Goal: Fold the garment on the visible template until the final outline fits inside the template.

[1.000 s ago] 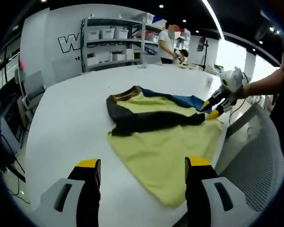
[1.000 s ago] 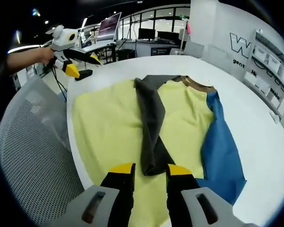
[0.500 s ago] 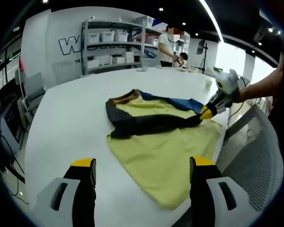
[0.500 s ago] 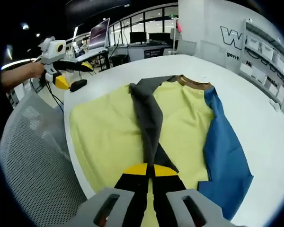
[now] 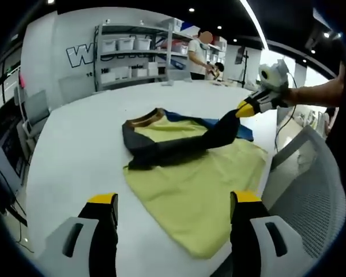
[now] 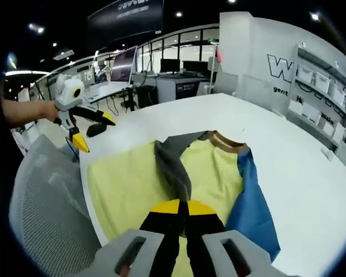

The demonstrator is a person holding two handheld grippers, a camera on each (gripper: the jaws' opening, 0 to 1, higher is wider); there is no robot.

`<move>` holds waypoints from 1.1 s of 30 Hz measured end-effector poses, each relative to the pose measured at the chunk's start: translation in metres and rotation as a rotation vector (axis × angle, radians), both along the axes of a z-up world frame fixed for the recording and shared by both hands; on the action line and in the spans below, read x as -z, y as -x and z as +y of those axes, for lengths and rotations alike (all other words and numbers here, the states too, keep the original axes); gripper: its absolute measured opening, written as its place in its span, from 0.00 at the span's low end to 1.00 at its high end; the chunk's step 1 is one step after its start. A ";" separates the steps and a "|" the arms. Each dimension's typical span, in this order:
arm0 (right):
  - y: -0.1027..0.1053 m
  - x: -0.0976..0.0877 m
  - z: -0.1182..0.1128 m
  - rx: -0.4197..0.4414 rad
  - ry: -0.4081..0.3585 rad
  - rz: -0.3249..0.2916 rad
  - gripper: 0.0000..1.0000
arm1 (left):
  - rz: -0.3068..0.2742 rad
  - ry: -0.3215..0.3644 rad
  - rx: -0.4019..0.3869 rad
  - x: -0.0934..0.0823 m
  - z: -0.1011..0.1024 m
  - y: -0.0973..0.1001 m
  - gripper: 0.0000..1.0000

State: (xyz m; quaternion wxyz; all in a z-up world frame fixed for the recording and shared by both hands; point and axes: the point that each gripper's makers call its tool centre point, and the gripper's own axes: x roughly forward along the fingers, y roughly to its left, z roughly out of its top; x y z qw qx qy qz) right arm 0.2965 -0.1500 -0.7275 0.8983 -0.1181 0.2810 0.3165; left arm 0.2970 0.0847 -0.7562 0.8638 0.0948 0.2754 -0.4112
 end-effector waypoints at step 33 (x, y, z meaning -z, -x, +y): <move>0.068 0.056 0.070 -0.291 0.030 0.144 0.00 | 0.006 -0.009 0.001 0.001 0.004 0.000 0.74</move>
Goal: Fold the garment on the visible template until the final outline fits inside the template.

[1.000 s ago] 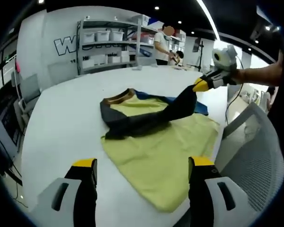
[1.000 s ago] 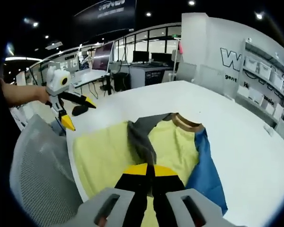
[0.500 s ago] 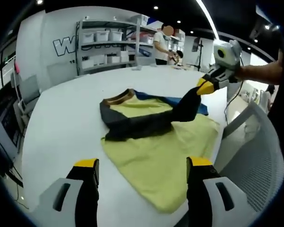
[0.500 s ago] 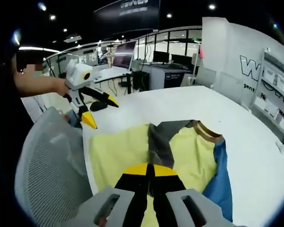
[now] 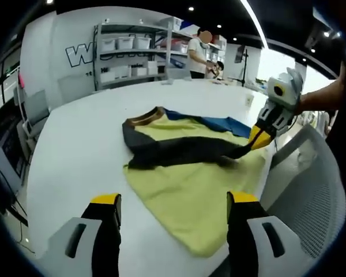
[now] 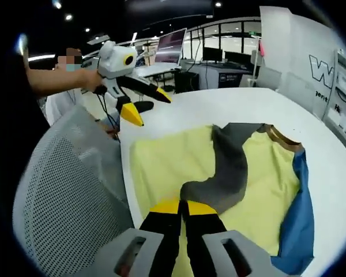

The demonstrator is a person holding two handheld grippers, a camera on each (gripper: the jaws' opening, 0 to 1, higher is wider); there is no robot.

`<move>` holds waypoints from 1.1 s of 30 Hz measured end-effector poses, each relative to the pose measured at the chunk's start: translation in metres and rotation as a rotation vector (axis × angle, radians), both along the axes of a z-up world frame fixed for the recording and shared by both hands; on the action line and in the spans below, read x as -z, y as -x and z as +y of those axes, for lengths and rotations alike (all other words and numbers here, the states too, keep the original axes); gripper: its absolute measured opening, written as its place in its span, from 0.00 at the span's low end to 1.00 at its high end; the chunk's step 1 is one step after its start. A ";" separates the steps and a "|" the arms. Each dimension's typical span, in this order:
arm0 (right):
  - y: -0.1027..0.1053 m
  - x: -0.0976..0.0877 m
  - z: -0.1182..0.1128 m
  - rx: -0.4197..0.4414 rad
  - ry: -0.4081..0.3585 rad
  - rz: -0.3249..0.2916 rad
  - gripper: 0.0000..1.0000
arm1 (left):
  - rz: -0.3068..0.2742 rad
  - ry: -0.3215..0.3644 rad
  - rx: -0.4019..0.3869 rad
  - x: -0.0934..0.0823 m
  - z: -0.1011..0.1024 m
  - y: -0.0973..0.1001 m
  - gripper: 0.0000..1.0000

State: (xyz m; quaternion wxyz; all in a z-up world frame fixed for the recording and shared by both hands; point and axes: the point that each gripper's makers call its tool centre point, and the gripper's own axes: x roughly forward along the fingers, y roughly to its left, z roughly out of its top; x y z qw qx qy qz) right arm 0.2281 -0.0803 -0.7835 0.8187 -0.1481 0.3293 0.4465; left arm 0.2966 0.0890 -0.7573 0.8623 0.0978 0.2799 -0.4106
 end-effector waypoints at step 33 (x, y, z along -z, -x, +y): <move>-0.017 -0.012 -0.044 0.160 -0.015 0.000 0.11 | -0.026 -0.014 0.026 -0.009 -0.005 -0.015 0.71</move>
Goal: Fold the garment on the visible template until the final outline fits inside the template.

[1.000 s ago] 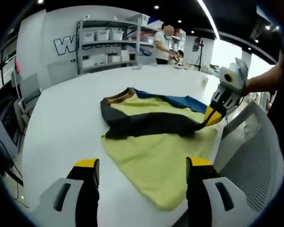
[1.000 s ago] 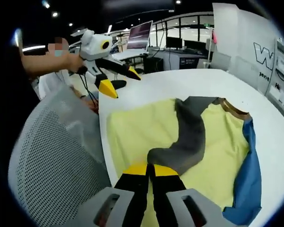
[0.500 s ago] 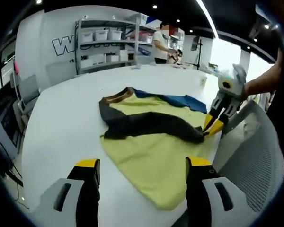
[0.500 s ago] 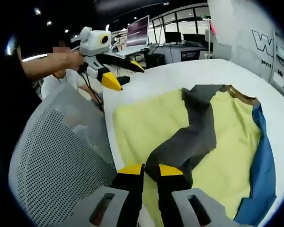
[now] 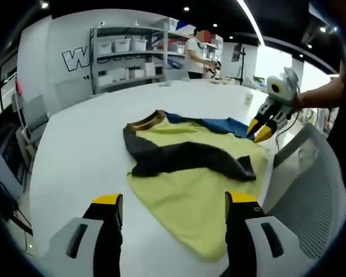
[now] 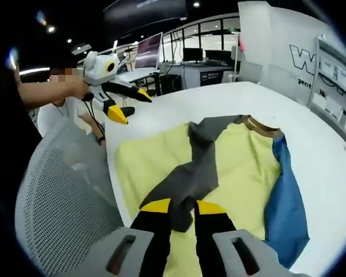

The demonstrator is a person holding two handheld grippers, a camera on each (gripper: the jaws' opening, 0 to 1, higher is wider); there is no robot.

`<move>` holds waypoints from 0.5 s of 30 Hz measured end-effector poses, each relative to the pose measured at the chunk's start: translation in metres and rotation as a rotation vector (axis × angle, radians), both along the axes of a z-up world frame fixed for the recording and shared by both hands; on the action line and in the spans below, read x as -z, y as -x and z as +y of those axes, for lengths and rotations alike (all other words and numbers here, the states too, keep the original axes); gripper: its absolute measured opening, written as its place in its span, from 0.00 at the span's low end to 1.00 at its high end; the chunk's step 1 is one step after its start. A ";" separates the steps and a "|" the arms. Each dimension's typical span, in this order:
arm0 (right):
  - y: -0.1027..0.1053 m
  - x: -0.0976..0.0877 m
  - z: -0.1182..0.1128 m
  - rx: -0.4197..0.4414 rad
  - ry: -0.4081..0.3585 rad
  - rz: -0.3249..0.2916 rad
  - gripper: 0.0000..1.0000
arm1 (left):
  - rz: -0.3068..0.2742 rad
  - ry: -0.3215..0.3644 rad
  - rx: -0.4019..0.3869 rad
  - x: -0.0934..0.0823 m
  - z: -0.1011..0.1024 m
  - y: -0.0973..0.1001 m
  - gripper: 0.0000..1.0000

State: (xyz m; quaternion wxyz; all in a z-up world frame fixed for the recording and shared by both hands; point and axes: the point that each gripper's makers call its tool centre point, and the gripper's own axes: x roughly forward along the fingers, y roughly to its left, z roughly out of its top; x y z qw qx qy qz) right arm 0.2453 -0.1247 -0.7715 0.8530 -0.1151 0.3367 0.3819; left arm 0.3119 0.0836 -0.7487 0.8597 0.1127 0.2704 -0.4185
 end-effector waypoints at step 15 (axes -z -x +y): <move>-0.003 0.015 -0.022 0.138 0.008 0.043 0.12 | -0.037 -0.003 0.021 -0.012 -0.010 -0.023 0.68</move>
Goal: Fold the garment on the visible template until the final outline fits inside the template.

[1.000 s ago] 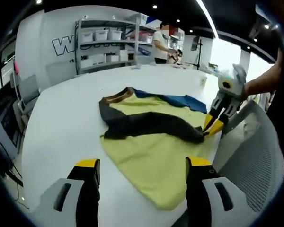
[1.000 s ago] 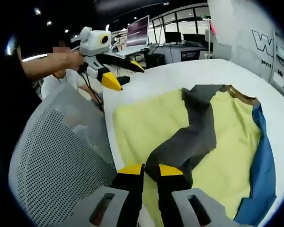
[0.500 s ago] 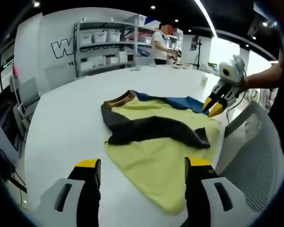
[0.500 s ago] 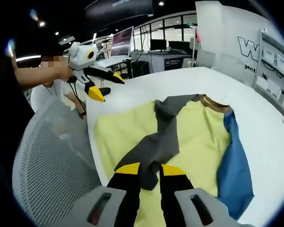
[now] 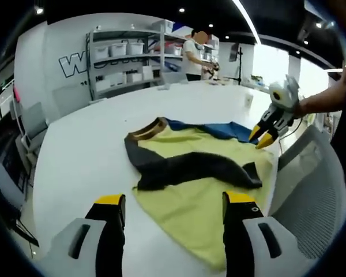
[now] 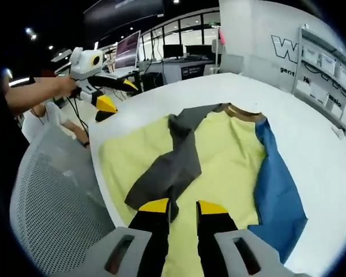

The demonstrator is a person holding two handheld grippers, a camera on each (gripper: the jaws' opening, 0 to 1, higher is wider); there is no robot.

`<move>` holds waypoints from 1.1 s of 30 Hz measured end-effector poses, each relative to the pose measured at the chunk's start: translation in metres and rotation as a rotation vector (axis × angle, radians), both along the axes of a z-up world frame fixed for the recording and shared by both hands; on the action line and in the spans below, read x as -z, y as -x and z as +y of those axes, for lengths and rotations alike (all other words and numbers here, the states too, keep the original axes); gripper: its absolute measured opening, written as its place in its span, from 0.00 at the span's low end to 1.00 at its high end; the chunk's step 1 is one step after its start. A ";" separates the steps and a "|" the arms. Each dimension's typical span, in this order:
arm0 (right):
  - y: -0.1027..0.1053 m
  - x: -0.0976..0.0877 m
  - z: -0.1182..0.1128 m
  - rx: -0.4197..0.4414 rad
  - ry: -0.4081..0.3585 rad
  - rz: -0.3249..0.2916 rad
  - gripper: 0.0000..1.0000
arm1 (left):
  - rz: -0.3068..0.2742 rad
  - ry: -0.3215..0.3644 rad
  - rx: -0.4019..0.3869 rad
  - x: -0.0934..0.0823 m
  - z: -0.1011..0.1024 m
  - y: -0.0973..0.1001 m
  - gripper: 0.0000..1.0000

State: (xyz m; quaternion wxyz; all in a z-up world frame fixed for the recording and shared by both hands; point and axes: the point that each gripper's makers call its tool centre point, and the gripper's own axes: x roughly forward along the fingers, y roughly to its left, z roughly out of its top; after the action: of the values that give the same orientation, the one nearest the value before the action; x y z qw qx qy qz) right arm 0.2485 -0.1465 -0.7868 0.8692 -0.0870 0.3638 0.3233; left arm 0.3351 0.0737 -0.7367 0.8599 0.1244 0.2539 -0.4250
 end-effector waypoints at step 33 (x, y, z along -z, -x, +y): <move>0.017 0.058 0.015 0.112 -0.040 0.222 0.00 | 0.002 0.013 0.013 0.000 -0.003 0.003 0.68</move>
State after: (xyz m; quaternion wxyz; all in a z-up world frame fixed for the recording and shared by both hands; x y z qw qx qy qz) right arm 0.2320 -0.1313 -0.8448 0.8418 -0.0127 0.4557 0.2891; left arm 0.3323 0.0705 -0.7372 0.8576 0.1198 0.2513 -0.4325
